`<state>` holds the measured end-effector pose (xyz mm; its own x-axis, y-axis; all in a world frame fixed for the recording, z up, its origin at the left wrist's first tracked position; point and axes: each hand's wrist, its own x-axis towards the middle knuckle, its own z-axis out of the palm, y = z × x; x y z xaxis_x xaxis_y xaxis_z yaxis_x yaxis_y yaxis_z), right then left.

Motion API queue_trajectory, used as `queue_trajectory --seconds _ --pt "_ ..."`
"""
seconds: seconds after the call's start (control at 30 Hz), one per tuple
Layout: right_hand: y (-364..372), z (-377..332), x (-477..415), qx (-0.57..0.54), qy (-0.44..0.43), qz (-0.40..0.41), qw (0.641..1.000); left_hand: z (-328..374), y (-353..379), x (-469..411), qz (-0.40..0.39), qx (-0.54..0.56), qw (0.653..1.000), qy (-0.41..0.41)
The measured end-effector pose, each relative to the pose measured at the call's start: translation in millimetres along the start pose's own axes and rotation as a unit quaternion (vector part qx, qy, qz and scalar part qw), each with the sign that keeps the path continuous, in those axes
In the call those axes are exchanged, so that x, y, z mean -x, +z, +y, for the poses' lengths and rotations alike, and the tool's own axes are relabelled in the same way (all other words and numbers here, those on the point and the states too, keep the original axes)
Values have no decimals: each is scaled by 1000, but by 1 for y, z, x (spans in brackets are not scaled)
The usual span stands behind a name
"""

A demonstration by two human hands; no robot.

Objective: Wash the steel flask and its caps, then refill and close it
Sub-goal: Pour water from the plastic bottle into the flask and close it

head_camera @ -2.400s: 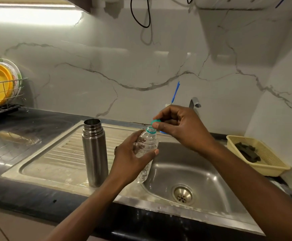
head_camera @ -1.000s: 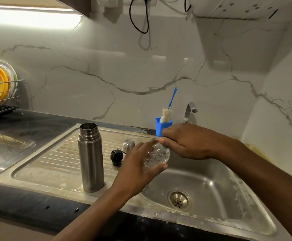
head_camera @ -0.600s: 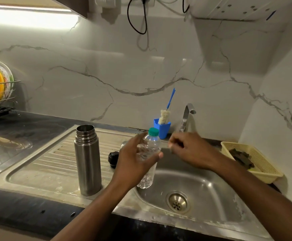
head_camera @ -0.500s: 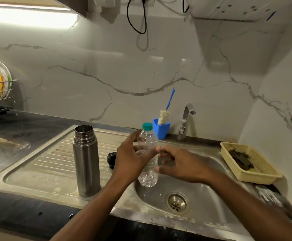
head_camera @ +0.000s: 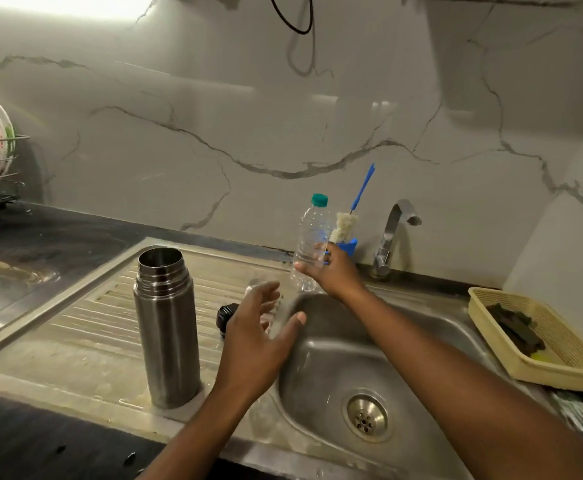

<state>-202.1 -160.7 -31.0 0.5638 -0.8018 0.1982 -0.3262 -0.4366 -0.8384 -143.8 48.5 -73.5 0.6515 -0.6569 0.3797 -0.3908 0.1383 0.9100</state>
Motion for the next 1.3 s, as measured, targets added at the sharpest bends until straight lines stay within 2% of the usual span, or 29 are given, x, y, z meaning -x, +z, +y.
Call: queue_trajectory --seconds 0.37,0.7,0.83,0.97,1.07,1.17,1.23,1.3 --pt "46 37 -69 46 47 1 998 -19 -13 -2 -29 -29 999 -25" --pt "38 42 -68 38 88 -39 995 -11 -15 6 -44 -33 998 -27" --pt "16 22 -49 107 95 -45 989 -3 -24 15 -48 -31 998 -22" --pt "9 -6 -15 219 3 -64 974 2 -37 29 -42 -46 998 -13" --pt "26 -35 18 196 -109 -150 963 7 -46 41 -29 -46 998 -15" --pt "57 -56 37 244 -198 -262 912 16 -52 51 -28 -43 999 -12" --pt "80 -61 42 317 -220 -286 877 23 -57 60 -34 -48 998 -6" --pt "98 -60 45 370 -214 -285 858 26 -64 68 -31 -64 997 2"
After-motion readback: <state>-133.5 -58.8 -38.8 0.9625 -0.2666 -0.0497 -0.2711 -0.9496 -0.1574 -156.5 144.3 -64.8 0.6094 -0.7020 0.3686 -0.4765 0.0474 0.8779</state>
